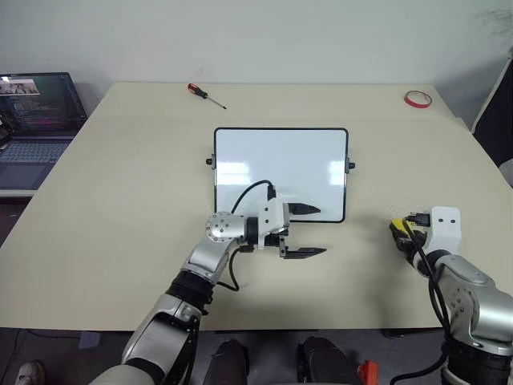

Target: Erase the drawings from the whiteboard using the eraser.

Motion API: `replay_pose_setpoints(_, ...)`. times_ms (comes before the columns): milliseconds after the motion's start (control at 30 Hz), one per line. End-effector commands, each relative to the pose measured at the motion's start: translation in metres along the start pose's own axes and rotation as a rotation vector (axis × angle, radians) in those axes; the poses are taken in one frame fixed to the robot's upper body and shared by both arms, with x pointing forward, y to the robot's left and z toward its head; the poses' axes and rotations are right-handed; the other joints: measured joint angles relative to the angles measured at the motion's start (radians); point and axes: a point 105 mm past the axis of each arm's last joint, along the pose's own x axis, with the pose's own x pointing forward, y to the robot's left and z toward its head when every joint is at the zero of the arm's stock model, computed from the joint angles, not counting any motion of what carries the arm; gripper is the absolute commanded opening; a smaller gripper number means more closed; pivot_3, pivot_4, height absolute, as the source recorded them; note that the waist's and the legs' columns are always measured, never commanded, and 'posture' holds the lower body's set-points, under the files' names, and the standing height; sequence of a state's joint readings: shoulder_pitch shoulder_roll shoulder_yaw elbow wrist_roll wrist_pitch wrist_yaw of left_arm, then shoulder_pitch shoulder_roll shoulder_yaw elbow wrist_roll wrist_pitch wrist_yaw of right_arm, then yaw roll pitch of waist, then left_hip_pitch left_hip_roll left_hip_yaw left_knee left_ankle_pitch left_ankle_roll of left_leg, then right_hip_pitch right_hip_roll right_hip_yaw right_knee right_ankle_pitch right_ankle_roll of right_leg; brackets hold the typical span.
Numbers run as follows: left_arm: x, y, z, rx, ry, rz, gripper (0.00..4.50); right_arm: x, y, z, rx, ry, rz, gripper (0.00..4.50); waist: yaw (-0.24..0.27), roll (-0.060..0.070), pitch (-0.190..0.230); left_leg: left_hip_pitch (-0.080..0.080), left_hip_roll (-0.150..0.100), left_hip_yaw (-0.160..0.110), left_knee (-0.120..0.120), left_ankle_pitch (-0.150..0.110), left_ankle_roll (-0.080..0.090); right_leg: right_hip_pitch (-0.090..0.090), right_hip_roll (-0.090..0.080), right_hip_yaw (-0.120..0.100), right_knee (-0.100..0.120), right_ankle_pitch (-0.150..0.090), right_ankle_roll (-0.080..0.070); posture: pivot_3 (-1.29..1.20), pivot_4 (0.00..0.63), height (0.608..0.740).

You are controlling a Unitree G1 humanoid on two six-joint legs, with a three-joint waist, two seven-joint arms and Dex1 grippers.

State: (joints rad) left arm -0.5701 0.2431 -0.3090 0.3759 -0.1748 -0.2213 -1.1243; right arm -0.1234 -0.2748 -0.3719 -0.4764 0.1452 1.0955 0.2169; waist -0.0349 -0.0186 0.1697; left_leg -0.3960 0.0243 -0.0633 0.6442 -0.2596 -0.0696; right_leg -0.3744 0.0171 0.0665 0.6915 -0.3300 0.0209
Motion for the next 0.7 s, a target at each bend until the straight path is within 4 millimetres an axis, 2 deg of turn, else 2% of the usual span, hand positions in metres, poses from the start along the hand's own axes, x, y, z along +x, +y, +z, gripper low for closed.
replay_pose_setpoints(33,0.0,0.004,0.013,0.045,-0.027,0.013,4.5,-0.002,-0.004,0.009,-0.019,-0.044,-0.009,2.91,0.0,0.0,0.0,0.0,0.0,0.0,0.0,0.0,0.0,0.0,0.0,0.0,0.0,0.0,0.0,0.0,0.15,0.74)
replay_pose_setpoints(167,0.001,0.004,0.015,0.043,-0.027,0.012,4.5,-0.002,-0.008,0.011,-0.02,-0.05,-0.024,4.37,0.0,0.0,0.0,0.0,0.0,0.0,0.0,0.0,0.0,0.0,0.0,0.0,0.0,0.0,0.0,0.0,0.15,0.74)
replay_pose_setpoints(200,0.001,0.004,0.015,0.042,-0.027,0.011,4.5,-0.002,-0.009,0.011,-0.019,-0.053,-0.027,4.48,0.0,0.0,0.0,0.0,0.0,0.0,0.0,0.0,0.0,0.0,0.0,0.0,0.0,0.0,0.0,0.0,0.15,0.74)
replay_pose_setpoints(433,-0.006,0.007,0.023,0.018,-0.045,0.046,4.5,-0.007,-0.007,0.022,0.038,-0.105,-0.026,4.48,0.0,0.0,0.0,0.0,0.0,0.0,0.0,0.0,0.0,0.0,0.0,0.0,0.001,0.0,0.0,0.0,0.15,0.74)
replay_pose_setpoints(600,-0.042,0.019,0.041,-0.036,-0.071,0.257,4.5,-0.027,-0.006,0.051,0.112,-0.268,-0.025,4.48,-0.008,0.001,0.0,0.0,0.004,0.0,0.0,0.0,0.0,-0.002,0.0,0.002,0.003,0.0,0.0,0.0,0.15,0.74)
replay_pose_setpoints(700,-0.07,0.028,0.051,-0.08,-0.094,0.542,4.5,-0.048,-0.006,0.065,0.065,-0.384,-0.063,4.48,-0.006,0.001,0.0,0.0,0.005,-0.001,0.0,0.0,0.0,-0.001,-0.001,0.001,0.003,0.0,0.0,0.0,0.15,0.74)
